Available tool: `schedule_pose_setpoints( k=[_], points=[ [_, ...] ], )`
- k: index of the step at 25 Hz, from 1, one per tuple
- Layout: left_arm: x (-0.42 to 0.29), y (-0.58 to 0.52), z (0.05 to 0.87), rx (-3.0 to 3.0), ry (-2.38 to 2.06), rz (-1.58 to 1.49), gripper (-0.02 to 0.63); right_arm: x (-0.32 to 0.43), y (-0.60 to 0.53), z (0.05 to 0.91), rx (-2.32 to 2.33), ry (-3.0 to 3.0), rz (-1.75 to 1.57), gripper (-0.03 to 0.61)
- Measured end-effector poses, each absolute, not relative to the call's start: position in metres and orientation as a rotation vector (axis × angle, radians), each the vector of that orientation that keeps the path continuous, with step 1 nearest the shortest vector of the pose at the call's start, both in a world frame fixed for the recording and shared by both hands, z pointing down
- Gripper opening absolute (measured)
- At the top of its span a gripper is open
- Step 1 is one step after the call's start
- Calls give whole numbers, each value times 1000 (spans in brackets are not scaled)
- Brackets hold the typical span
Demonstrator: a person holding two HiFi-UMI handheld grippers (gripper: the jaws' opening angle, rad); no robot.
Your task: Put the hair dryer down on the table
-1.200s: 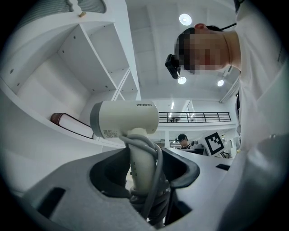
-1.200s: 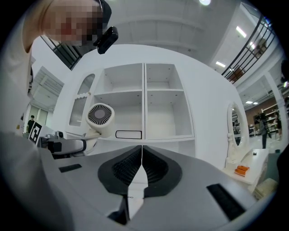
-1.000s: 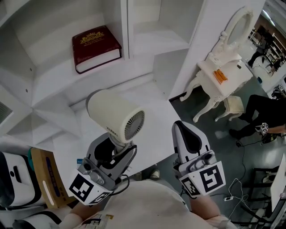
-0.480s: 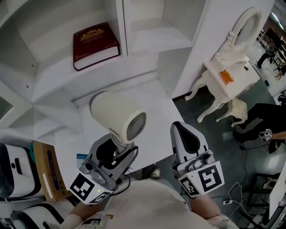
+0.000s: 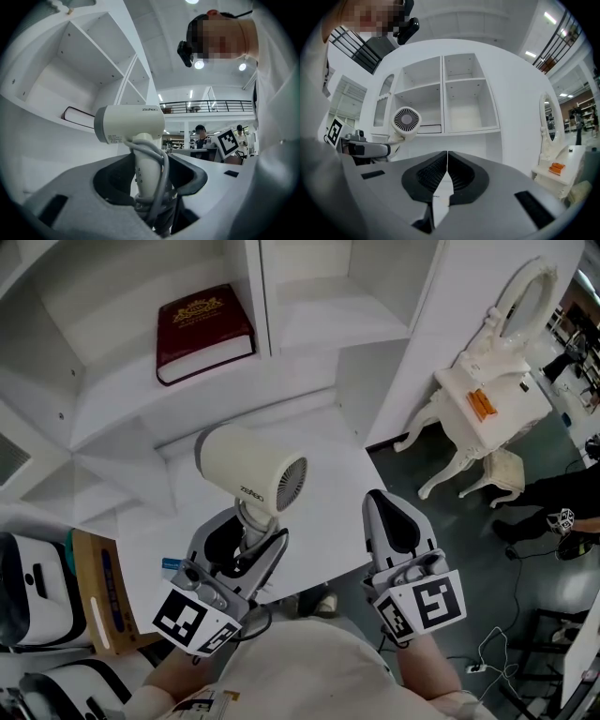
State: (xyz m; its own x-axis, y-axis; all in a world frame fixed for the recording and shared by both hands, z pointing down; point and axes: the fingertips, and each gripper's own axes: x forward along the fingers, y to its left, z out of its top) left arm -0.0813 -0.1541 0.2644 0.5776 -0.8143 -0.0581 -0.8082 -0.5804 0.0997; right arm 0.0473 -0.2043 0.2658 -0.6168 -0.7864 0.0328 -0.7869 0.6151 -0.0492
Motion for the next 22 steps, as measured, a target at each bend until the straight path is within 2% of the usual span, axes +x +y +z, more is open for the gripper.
schedule_pose_setpoints(
  k=[10, 22],
  points=[
    [-80, -209, 308, 2694, -1327, 21, 218, 41, -252, 286, 1393, -2737, 23, 21],
    [-72, -277, 420, 2511, -1258, 158, 216, 24, -307, 381, 1345, -2622, 141, 21]
  ],
)
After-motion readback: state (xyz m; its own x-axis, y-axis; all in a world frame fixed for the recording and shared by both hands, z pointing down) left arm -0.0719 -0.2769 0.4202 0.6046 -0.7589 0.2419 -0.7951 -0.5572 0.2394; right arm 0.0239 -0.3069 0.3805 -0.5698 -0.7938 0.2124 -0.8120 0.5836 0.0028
